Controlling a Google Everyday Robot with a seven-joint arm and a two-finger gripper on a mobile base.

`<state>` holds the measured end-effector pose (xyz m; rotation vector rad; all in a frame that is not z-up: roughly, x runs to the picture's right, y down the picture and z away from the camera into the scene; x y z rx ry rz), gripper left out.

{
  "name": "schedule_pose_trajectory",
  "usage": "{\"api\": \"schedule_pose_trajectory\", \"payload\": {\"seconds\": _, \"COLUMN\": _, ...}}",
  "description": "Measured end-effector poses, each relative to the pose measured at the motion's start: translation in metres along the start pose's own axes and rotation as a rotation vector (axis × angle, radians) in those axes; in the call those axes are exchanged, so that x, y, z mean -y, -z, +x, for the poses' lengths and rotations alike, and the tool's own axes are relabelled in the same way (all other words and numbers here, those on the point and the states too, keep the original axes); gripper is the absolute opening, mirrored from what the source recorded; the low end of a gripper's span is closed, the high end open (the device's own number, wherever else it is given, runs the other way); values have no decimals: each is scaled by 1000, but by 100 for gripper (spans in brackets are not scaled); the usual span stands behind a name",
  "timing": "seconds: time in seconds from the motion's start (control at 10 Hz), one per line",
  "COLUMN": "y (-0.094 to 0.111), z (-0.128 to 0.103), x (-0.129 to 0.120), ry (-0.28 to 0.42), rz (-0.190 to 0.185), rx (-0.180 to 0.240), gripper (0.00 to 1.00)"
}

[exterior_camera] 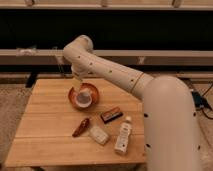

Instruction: Place the ceramic cup in the ceramic bowl

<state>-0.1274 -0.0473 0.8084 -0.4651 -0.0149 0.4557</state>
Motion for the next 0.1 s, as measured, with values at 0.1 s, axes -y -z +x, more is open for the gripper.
{"api": "schedule_pose_trajectory", "payload": {"seconds": 0.1, "y": 0, "z": 1, "x": 1, "ry": -1, "rz": 3, "rx": -1, "gripper": 80}}
